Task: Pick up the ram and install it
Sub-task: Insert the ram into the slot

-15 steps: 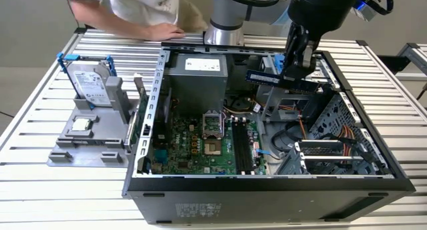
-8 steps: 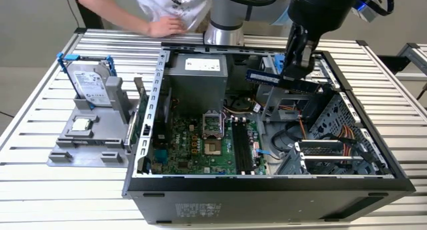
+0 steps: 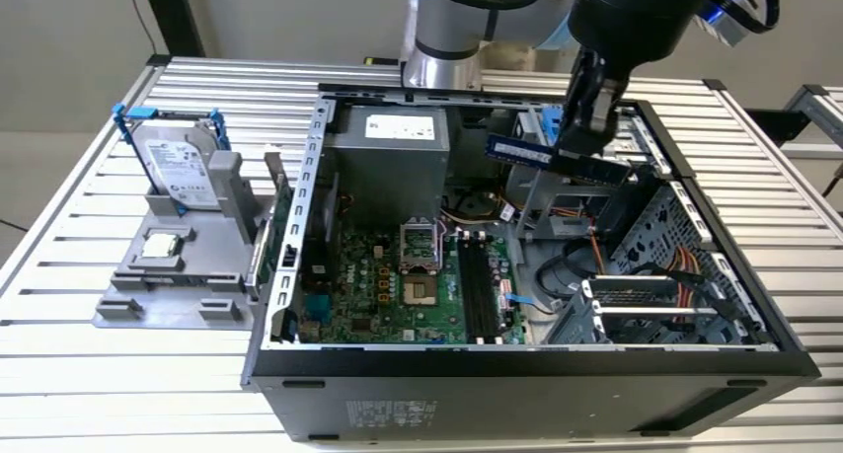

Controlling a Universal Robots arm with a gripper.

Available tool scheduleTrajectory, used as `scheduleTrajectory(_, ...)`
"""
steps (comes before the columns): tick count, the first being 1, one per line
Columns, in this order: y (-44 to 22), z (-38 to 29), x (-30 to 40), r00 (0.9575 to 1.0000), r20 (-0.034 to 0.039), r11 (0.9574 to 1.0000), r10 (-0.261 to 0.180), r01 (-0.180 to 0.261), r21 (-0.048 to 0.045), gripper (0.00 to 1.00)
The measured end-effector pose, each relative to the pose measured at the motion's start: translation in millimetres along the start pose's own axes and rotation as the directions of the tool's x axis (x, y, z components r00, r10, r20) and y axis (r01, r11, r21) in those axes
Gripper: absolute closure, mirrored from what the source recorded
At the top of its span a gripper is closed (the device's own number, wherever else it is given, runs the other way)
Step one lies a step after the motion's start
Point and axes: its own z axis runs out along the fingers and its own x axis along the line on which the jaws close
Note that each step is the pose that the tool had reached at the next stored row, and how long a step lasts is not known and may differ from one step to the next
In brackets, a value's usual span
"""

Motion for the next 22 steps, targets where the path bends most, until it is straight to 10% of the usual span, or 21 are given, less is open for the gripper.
scheduleTrajectory(12, 0.0, 0.0, 0.0, 0.9951, 0.0016, 0.9951, 0.099, -0.099, -0.0002, 1.0)
scheduleTrajectory(22, 0.0, 0.0, 0.0, 0.9802, 0.0032, 0.9802, 0.198, -0.198, -0.0006, 1.0)
